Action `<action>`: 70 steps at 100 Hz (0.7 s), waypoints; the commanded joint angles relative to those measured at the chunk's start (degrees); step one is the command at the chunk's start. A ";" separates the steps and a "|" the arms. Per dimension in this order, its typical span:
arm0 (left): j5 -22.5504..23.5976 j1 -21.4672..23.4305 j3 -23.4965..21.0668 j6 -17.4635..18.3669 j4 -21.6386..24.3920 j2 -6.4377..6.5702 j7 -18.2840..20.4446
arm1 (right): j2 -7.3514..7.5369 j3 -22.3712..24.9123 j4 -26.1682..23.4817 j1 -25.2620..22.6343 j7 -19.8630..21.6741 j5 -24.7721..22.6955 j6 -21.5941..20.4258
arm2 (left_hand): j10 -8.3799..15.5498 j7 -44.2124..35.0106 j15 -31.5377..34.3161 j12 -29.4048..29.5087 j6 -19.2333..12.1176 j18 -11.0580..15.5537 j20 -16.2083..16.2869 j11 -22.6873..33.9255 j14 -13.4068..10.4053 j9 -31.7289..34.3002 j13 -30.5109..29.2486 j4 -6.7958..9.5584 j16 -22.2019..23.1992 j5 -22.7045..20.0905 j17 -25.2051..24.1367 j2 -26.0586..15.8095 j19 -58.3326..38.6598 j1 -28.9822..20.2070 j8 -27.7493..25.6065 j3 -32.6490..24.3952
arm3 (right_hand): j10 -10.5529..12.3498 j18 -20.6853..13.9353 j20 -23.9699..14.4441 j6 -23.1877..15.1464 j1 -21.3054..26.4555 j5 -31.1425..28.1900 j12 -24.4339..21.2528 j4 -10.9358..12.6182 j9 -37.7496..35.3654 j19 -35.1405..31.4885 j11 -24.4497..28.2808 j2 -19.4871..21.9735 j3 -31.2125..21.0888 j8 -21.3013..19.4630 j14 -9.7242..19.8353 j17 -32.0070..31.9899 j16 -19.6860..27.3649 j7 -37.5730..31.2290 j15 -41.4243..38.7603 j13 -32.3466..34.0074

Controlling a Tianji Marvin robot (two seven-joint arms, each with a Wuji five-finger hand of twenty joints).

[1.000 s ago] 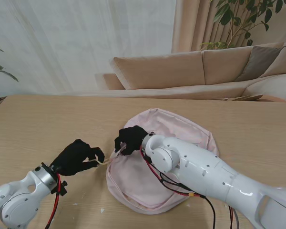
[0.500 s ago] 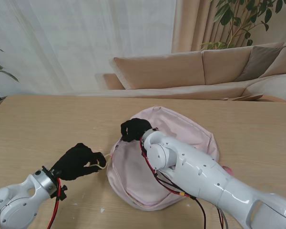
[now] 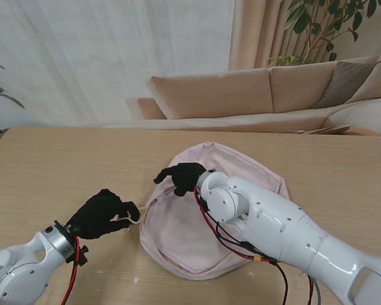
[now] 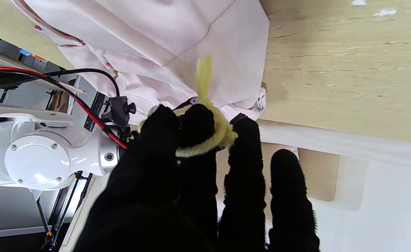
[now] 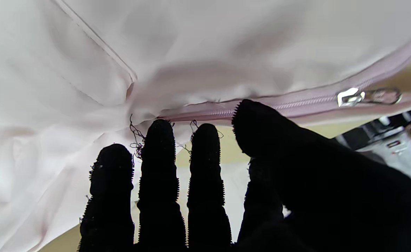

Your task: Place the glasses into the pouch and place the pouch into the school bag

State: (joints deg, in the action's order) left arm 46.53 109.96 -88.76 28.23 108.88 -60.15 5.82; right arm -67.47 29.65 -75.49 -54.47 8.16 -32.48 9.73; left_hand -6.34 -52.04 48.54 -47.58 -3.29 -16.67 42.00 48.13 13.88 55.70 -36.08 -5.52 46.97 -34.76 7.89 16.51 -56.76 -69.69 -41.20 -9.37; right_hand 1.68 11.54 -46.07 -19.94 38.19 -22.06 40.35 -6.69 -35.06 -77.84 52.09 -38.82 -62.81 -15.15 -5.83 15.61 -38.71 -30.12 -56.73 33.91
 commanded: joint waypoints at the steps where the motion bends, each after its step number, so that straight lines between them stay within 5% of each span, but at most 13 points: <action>1: -0.10 0.30 -0.14 -0.09 0.18 -0.31 0.69 | -0.10 -0.84 0.65 0.94 -0.53 0.41 -0.94 | -0.55 -3.38 -0.11 -0.21 -3.32 -0.85 1.08 0.42 0.35 0.85 0.04 2.01 0.75 -1.96 -0.73 -4.50 -0.65 -3.44 -1.90 0.39 | 1.92 -1.44 -1.47 -1.59 -4.38 4.06 0.96 3.82 3.54 1.09 1.78 -0.43 0.68 3.03 1.78 -1.40 -2.00 2.27 -1.02 -2.77; 16: -0.16 0.64 -0.27 0.48 0.75 -0.35 0.48 | -0.93 -3.85 2.55 2.81 -0.98 0.36 -2.98 | -0.47 -3.34 -0.14 -0.22 -3.37 -0.91 1.14 0.33 0.27 0.82 0.04 2.01 0.76 -1.92 -0.70 -4.53 -0.68 -3.40 -1.91 0.41 | 2.90 -1.84 -2.11 -1.16 -8.10 7.35 3.74 2.91 4.01 0.90 5.90 -1.62 3.75 5.67 2.91 -0.93 -4.45 4.37 -4.38 -2.60; 34: -0.70 0.76 -0.09 0.94 0.82 -0.68 -1.20 | -2.74 -7.56 5.65 4.92 -2.61 -0.26 -3.29 | -0.54 -3.57 -0.02 -0.24 -3.25 -0.98 1.28 0.35 0.43 0.94 -0.17 1.98 0.81 -1.85 -0.43 -4.55 -0.88 -3.54 -2.13 0.36 | 3.58 -1.29 -2.89 -1.33 -7.91 3.91 8.00 2.69 1.15 -0.46 10.71 -0.97 3.84 5.32 4.38 0.47 -7.53 1.85 -9.49 -0.80; 44: -1.69 0.80 -0.14 1.21 0.72 -0.87 -1.86 | -3.68 -8.63 7.24 5.43 -3.79 -0.44 -2.76 | -0.78 -3.74 0.16 -0.21 -3.03 -1.11 1.36 0.45 0.60 1.01 -0.38 1.99 0.87 -1.83 -0.37 -4.63 -1.01 -3.69 -2.25 0.24 | 3.57 -0.67 -3.43 -2.37 -8.16 -2.24 11.54 1.43 -1.13 -1.73 13.04 0.28 4.48 3.21 5.11 1.04 -9.29 -2.53 -12.32 0.40; 51: -2.01 0.81 -0.27 1.43 0.71 -0.94 -2.09 | -4.19 -8.83 8.14 5.55 -4.29 0.08 -2.66 | -0.71 -3.73 0.23 -0.20 -3.04 -1.20 1.40 0.53 0.52 1.01 -0.43 1.95 0.89 -1.66 -0.37 -4.60 -1.07 -3.66 -2.27 0.26 | 3.02 -0.24 -3.92 -3.44 -8.42 -12.12 14.54 1.13 -1.74 -2.39 13.47 2.40 5.30 -0.47 5.29 0.64 -10.54 -7.71 -13.75 0.44; 54: -2.09 0.81 -0.32 1.50 0.73 -0.96 -2.17 | -4.34 -8.83 8.39 5.57 -4.35 0.42 -2.67 | -0.70 -3.78 0.22 -0.18 -3.05 -1.23 1.40 0.55 0.59 1.03 -0.38 1.95 0.89 -1.69 -0.36 -4.59 -1.09 -3.69 -2.30 0.24 | 2.88 -0.13 -4.22 -4.46 -6.60 -16.20 15.82 -2.15 -1.98 -2.54 13.41 1.69 7.37 4.87 5.25 0.44 -11.11 -16.89 -13.83 0.48; 57: -2.23 0.81 -0.39 1.58 0.76 -0.98 -2.22 | -4.48 -8.81 8.61 5.56 -4.50 0.69 -2.65 | -0.72 -3.81 0.24 -0.17 -3.09 -1.26 1.41 0.56 0.62 1.02 -0.42 1.93 0.90 -1.68 -0.35 -4.61 -1.11 -3.66 -2.33 0.25 | 2.65 -0.07 -4.34 -5.09 -5.35 -20.87 16.20 -3.62 -2.09 -2.64 13.50 1.83 8.69 6.06 5.15 0.29 -11.34 -24.26 -13.91 0.47; 61: -2.35 0.81 -0.46 1.64 0.81 -1.00 -2.28 | -4.57 -8.71 8.70 5.50 -4.63 0.89 -2.52 | -0.73 -3.84 0.28 -0.16 -3.02 -1.31 1.41 0.59 0.57 1.01 -0.45 1.93 0.90 -1.68 -0.38 -4.59 -1.11 -3.67 -2.35 0.24 | 2.51 -0.19 -4.37 -4.62 -5.29 -26.11 16.34 -3.72 -2.02 -2.71 13.42 4.46 9.40 4.52 5.22 0.23 -11.39 -28.31 -13.85 0.35; 70: -2.44 0.82 -0.65 1.78 0.93 -1.02 -2.29 | -4.77 -7.78 8.67 4.80 -5.66 1.36 -1.71 | -0.75 -3.91 0.39 -0.18 -3.03 -1.27 1.42 0.76 0.58 1.05 -0.50 1.91 0.95 -1.67 -0.38 -4.60 -1.12 -3.66 -2.40 0.25 | 1.74 -0.53 -4.05 -0.19 -5.07 -26.00 15.61 -1.17 -0.57 -2.58 11.06 6.87 7.33 -7.84 4.86 0.00 -10.49 -27.72 -12.87 -0.76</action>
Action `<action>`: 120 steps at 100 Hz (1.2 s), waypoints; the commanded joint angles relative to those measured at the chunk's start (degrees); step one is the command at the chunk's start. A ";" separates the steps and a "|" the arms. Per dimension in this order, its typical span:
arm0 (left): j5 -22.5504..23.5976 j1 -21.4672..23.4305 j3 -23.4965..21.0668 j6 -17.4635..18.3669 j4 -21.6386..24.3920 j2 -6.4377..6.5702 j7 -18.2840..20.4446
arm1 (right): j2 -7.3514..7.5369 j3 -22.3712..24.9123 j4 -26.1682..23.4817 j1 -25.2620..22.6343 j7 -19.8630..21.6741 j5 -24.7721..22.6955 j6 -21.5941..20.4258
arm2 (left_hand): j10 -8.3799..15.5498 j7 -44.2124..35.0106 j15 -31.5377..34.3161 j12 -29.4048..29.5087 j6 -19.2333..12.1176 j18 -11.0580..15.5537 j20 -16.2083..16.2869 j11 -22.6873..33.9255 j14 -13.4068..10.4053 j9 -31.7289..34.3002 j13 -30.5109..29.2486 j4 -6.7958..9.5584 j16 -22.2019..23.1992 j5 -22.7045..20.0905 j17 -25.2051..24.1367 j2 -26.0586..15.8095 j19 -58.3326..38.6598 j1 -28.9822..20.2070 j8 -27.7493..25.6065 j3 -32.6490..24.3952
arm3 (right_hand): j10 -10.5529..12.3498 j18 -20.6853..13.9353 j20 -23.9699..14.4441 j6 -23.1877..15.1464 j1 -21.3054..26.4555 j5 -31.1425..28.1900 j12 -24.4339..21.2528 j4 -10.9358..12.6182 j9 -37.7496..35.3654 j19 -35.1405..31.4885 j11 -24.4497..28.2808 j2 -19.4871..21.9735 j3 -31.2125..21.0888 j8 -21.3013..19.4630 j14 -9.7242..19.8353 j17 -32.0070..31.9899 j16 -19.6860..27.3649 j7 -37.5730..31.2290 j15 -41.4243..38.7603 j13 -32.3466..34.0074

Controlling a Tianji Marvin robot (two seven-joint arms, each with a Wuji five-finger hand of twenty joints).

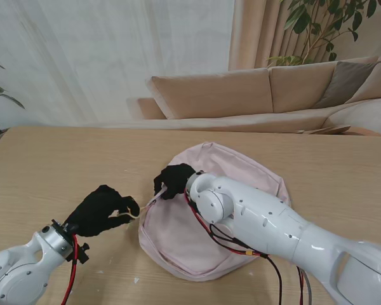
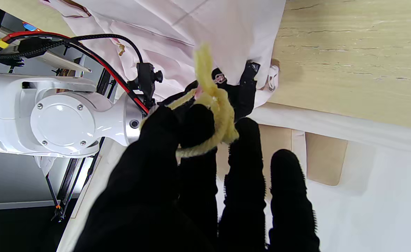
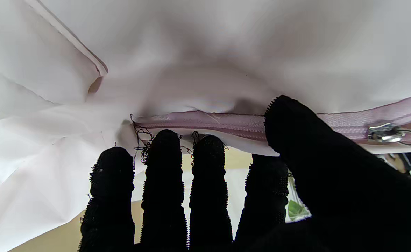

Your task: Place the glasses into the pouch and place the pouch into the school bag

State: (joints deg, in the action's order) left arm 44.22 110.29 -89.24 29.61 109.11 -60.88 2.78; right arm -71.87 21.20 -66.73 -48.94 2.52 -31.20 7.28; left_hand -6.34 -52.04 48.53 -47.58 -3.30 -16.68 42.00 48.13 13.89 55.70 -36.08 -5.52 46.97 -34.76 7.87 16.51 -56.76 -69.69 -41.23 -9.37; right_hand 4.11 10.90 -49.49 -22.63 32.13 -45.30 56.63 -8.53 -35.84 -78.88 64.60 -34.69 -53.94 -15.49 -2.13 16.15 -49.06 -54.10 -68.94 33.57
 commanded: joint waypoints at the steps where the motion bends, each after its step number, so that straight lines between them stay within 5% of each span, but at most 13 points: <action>1: -0.15 0.49 -0.20 0.43 0.71 -0.29 0.76 | -0.38 0.79 -0.14 -0.80 -0.08 0.12 0.85 | -0.74 -3.92 0.40 -0.18 -3.01 -1.26 1.41 0.79 0.61 1.04 -0.45 1.90 0.95 -1.67 -0.37 -4.64 -1.11 -3.64 -2.37 0.25 | -0.73 0.06 -0.60 3.66 0.95 -2.56 -0.84 1.00 0.25 -1.53 -1.67 3.06 -2.03 -8.88 1.20 -0.46 0.02 -3.76 -0.63 -0.41; 16: 0.01 0.98 -0.63 0.94 1.00 -0.19 1.22 | -0.26 2.64 -1.11 -1.59 -0.13 1.37 3.56 | -0.75 -3.97 0.70 -0.20 -3.10 -1.21 1.42 1.25 0.44 0.99 -0.43 1.89 1.12 -1.62 -0.40 -4.75 -1.14 -3.60 -2.43 0.30 | -3.34 1.68 -0.68 12.43 -2.30 -1.71 -1.97 6.32 -3.46 -3.37 -0.81 3.95 -8.92 -25.66 0.38 2.06 0.76 -5.75 -2.37 2.96; 34: 0.78 1.78 -0.80 1.29 1.41 -0.04 1.73 | -0.70 4.84 -1.68 -2.29 -0.06 4.39 8.69 | -0.70 -3.95 0.60 -0.15 -3.22 -1.18 1.39 1.35 0.38 0.92 -0.27 1.90 1.09 -1.71 -0.51 -4.65 -1.06 -3.56 -2.41 0.35 | -7.69 4.73 -2.07 17.44 -1.37 -1.09 -2.95 6.33 -8.93 -8.29 1.59 4.87 -8.00 -29.20 -0.41 7.03 0.37 -7.50 -6.19 9.54; 72: 1.13 2.81 -1.03 1.95 1.78 0.38 3.80 | -0.76 8.86 -2.22 -2.90 -0.12 6.61 20.63 | -0.72 -3.94 0.61 -0.02 -3.38 -1.14 1.32 1.39 0.17 1.12 -0.46 1.94 1.11 -1.83 -0.53 -4.73 -0.92 -3.54 -2.62 0.33 | -10.96 6.78 -2.93 20.64 0.22 -0.87 -4.00 4.60 -12.04 -14.22 3.13 6.17 -5.65 -27.68 -1.22 12.79 0.72 -8.31 -9.36 15.21; 99: 1.32 3.02 -1.64 2.01 1.85 0.62 5.21 | 0.19 11.50 -3.67 -4.07 0.22 6.47 25.36 | -0.60 -4.17 0.71 -0.20 -4.18 -1.14 1.32 1.79 -0.06 1.27 -0.65 1.98 1.20 -2.03 -0.54 -4.98 -0.89 -3.38 -3.51 0.29 | -10.06 6.90 -2.79 20.29 0.04 -0.42 -4.20 4.54 -11.73 -14.73 3.39 6.25 -5.47 -27.00 -1.24 12.87 0.93 -8.46 -9.71 14.99; 109: 2.30 2.05 -1.06 1.08 0.93 0.28 2.87 | 0.85 12.35 -4.69 -5.09 0.13 5.58 24.03 | -0.57 -4.17 0.71 -0.24 -4.40 -1.14 1.32 1.79 -0.03 1.24 -0.66 2.01 1.23 -2.27 -0.54 -4.98 -0.88 -3.37 -3.98 0.20 | -9.39 5.77 -1.90 17.99 -0.48 0.61 -6.02 3.87 -10.09 -13.39 1.46 5.68 -4.33 -20.14 -1.61 10.63 1.86 -4.90 -7.71 12.60; 120: 1.33 0.52 -0.06 -0.50 0.03 0.09 2.22 | 2.74 12.75 -7.60 -5.98 2.60 3.15 21.32 | -0.77 -3.93 0.58 -0.26 -4.21 -1.13 1.27 1.60 0.32 0.99 -0.33 2.04 1.23 -2.34 -0.75 -4.86 -0.74 -3.46 -4.16 0.03 | -6.05 3.86 -0.59 13.14 -6.72 10.11 -11.58 5.93 -2.49 -9.46 -7.12 7.51 -0.81 -8.03 -3.09 7.14 5.61 12.72 2.64 5.98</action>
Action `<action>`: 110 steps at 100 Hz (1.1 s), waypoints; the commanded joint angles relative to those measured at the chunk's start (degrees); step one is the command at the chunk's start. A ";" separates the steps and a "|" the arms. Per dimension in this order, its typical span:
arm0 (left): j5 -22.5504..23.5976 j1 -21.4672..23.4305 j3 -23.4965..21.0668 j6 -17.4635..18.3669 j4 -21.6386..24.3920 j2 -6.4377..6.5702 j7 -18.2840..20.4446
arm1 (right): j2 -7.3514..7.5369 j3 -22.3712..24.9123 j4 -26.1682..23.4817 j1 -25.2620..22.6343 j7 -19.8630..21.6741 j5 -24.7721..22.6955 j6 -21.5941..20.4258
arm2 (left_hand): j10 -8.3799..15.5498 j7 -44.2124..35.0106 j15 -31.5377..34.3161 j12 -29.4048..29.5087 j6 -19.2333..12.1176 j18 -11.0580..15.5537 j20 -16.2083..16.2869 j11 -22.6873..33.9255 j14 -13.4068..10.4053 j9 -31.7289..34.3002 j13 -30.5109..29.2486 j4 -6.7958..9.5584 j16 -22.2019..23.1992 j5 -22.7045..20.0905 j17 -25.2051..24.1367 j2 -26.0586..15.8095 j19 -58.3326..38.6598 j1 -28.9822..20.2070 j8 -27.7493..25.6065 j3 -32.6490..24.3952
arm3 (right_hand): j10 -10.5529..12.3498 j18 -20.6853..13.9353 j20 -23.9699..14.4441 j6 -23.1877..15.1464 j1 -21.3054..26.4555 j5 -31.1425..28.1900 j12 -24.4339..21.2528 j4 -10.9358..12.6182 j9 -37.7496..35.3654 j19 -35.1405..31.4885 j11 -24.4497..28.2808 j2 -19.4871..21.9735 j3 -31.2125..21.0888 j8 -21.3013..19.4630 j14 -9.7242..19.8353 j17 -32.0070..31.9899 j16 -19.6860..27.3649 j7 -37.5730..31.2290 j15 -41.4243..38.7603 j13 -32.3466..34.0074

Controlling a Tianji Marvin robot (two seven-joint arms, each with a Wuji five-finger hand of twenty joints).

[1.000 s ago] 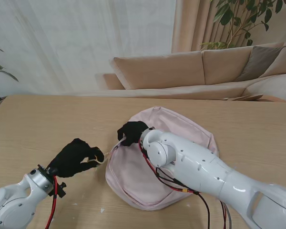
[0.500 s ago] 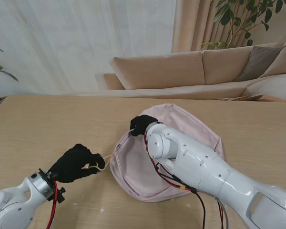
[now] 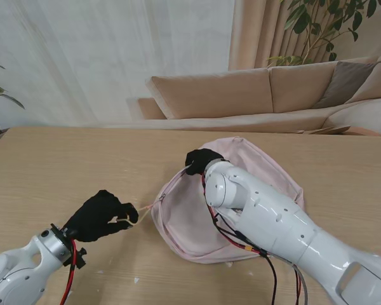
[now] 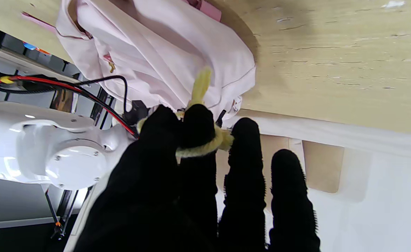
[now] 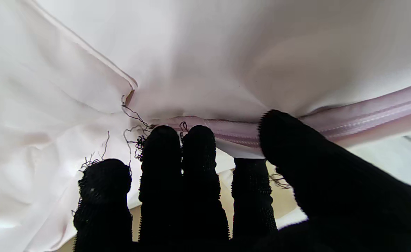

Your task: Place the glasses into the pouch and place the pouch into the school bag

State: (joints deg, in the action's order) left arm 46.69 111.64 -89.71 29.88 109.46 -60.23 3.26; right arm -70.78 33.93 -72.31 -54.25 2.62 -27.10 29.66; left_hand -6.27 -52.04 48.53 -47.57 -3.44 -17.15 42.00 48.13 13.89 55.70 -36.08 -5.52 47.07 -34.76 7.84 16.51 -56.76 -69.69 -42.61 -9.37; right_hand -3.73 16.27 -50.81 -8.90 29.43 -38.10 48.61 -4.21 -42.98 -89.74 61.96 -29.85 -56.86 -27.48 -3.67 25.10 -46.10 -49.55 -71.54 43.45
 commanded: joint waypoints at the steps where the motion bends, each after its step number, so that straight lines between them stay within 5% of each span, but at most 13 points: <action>1: -1.19 -0.97 0.50 -0.87 -0.39 -0.56 1.72 | 1.85 0.06 -2.33 -0.76 2.78 -1.26 -1.27 | -0.85 -3.90 0.58 -0.26 -4.05 -0.66 1.27 1.59 0.32 0.99 -0.33 2.05 1.13 -2.35 -0.72 -4.87 -0.73 -3.48 -2.78 0.00 | 1.82 -1.66 0.83 -0.88 -4.73 3.21 -4.79 2.02 5.53 1.93 -5.98 3.39 2.71 3.99 -1.63 -2.09 3.26 10.78 6.71 -4.44; 9: -1.18 -1.95 1.10 -1.62 -0.84 -0.56 1.68 | 3.37 1.03 -5.01 -2.13 4.13 -4.43 -3.13 | -0.80 -3.75 0.59 -0.26 -4.25 -0.64 1.28 1.47 0.19 0.99 -0.41 2.01 1.12 -2.42 -0.67 -4.92 -0.72 -3.32 -2.80 -0.01 | 3.15 -1.79 2.92 -1.60 -6.83 7.40 -13.18 2.94 10.68 8.68 -16.11 3.63 6.33 3.01 -2.63 -6.29 9.69 20.70 20.51 -9.16; 25: -1.08 -3.84 2.41 -3.43 -1.78 -0.49 1.98 | 6.91 5.83 -12.58 -7.06 8.21 -12.80 -5.79 | -0.70 -3.61 0.50 -0.30 -4.20 -0.67 1.30 1.33 0.25 0.94 -0.26 2.00 1.09 -2.39 -0.64 -4.90 -0.73 -3.31 -2.85 -0.11 | 3.90 -1.82 8.03 -0.89 -8.12 12.95 -24.11 2.58 16.78 22.20 -26.34 4.78 11.33 5.44 -2.46 -13.71 18.44 23.82 38.67 -14.98; 53: -1.48 -5.24 3.13 -4.58 -2.67 -0.50 2.06 | 11.51 22.07 -25.82 -23.30 19.20 -26.65 -16.10 | -0.74 -3.50 0.45 -0.43 -4.20 -0.66 1.32 1.19 0.23 0.85 -0.16 1.97 1.07 -2.40 -0.77 -4.90 -0.64 -3.26 -2.93 -0.22 | 6.10 -2.47 15.15 -3.60 -6.67 15.53 -31.11 3.59 18.99 36.17 -34.05 9.89 17.22 6.76 -0.36 -19.91 25.43 26.18 52.30 -19.41; 86: -1.56 -6.16 3.63 -5.53 -2.86 -0.46 2.45 | 12.43 32.16 -31.22 -36.77 21.48 -34.56 -23.44 | -0.76 -3.43 0.44 -0.58 -4.18 -0.58 1.39 1.12 0.23 0.85 -0.12 1.93 1.07 -2.41 -0.74 -4.92 -0.64 -3.17 -3.01 -0.30 | 7.01 -1.25 16.56 -4.22 -8.05 14.20 -32.50 3.89 14.64 35.91 -35.30 12.71 18.17 6.71 -2.26 -16.28 26.75 25.58 53.31 -14.92; 110: -1.49 -7.15 3.80 -6.20 -3.13 -0.40 2.90 | 12.69 31.59 -31.34 -40.01 21.49 -30.85 -24.24 | -0.72 -3.38 0.43 -0.58 -4.21 -0.60 1.44 1.06 0.20 0.85 -0.12 1.91 1.07 -2.39 -0.70 -4.96 -0.65 -3.14 -3.04 -0.35 | 4.66 4.41 18.27 -2.91 -10.52 9.64 -32.21 5.14 4.24 24.23 -33.76 16.20 21.32 6.25 -8.20 -0.50 25.44 22.58 47.98 2.34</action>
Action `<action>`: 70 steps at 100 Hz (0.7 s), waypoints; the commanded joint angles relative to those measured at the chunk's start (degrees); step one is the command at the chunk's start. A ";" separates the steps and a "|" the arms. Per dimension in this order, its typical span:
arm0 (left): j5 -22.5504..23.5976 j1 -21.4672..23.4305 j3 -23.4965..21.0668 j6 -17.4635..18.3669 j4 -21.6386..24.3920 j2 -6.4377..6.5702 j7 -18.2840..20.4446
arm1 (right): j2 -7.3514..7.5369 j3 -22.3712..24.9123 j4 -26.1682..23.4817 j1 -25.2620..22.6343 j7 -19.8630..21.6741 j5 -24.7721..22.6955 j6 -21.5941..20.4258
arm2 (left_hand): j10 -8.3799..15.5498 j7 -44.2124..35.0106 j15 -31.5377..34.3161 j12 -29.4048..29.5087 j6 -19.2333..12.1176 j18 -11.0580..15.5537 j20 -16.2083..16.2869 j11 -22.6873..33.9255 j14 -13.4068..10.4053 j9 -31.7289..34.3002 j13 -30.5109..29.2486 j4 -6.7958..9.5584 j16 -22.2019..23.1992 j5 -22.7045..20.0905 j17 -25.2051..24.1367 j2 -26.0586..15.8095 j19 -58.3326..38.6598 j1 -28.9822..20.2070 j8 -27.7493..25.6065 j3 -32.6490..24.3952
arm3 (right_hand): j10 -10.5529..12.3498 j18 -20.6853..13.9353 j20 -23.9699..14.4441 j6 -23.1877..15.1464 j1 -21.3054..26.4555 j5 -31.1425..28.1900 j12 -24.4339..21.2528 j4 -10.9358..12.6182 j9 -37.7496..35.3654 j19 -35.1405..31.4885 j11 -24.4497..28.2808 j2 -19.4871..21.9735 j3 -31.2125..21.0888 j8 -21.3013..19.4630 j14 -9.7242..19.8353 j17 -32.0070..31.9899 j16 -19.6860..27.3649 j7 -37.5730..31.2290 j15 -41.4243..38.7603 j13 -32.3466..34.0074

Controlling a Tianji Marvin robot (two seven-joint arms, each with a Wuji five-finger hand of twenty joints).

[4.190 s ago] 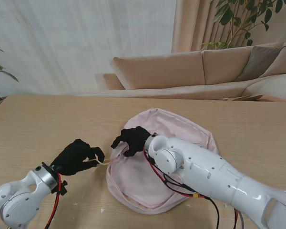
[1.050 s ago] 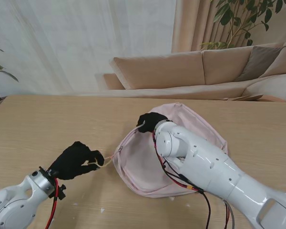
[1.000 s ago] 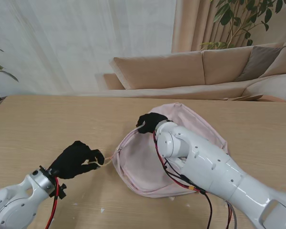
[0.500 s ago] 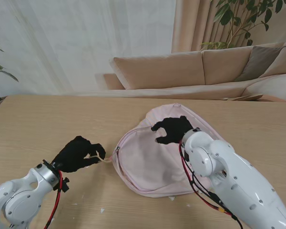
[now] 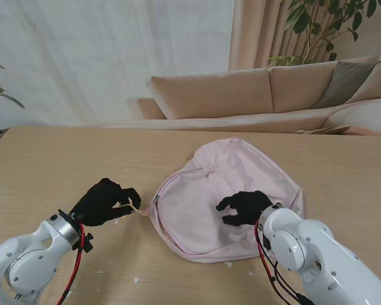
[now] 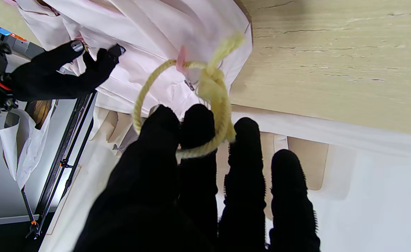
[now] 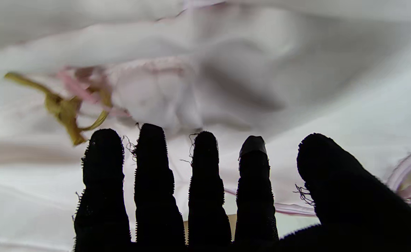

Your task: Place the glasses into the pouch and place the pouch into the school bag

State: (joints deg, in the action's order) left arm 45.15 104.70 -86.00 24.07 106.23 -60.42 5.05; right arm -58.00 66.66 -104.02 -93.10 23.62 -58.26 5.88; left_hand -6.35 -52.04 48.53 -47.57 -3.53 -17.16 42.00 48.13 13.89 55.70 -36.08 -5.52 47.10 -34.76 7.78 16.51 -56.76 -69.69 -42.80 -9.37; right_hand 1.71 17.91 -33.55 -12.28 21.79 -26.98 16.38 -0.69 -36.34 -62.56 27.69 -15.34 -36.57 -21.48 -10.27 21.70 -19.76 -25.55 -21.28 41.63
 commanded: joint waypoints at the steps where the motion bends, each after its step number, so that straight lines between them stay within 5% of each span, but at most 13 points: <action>1: 0.06 -0.26 0.09 -0.44 0.08 -0.21 1.13 | -0.09 -1.26 0.38 -1.23 0.47 0.53 -0.41 | -0.64 -3.38 0.42 -0.58 -4.12 -0.60 1.43 1.06 0.20 0.85 -0.12 1.91 1.04 -2.39 -0.63 -4.96 -0.65 -3.14 -2.84 -0.35 | -0.92 3.03 1.07 0.64 -2.96 -1.65 0.05 1.64 -2.69 -3.25 0.60 1.83 1.08 0.25 -1.73 3.42 -0.97 -1.51 -2.49 4.67; 39: -0.79 -4.21 2.36 -3.43 -1.50 -0.15 2.14 | -0.36 -11.94 1.89 3.46 -1.03 14.46 5.96 | -0.66 -3.31 0.44 -0.64 -3.96 -0.63 1.52 1.06 0.43 0.85 -0.11 1.90 1.05 -2.27 -0.54 -4.88 -0.72 -3.23 -2.83 -0.43 | -5.86 9.15 5.71 5.84 -4.45 -4.59 0.71 3.72 -5.68 -9.08 2.14 5.59 3.79 1.16 -5.91 13.77 -0.72 -2.41 -4.79 11.03; 70: -1.56 -5.52 2.87 -4.39 -2.12 -0.31 1.72 | -2.16 -21.39 4.01 12.30 -5.91 21.07 11.42 | -0.73 -3.39 0.44 -0.71 -3.89 -0.68 1.57 1.03 0.47 0.77 -0.05 1.89 1.04 -2.28 -0.60 -4.88 -0.77 -3.26 -2.81 -0.49 | -6.58 10.97 9.51 7.54 -4.32 -3.00 0.99 4.82 -3.56 -9.50 2.77 6.33 5.22 2.23 -5.88 14.71 0.28 -1.64 -5.13 9.88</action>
State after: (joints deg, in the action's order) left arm 43.78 98.95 -82.93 19.85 103.86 -60.37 6.03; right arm -59.05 45.34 -99.64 -81.04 16.72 -36.86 16.83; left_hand -6.35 -52.04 48.53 -47.57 -3.57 -17.16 42.04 48.13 13.89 55.70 -36.08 -5.52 47.13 -34.76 7.78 16.51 -56.76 -69.69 -42.81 -9.37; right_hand -4.75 26.48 -24.96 -5.78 19.43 -30.81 17.00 3.07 -41.45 -71.43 29.32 -9.67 -32.32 -20.16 -21.40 35.53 -21.13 -27.20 -29.66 52.09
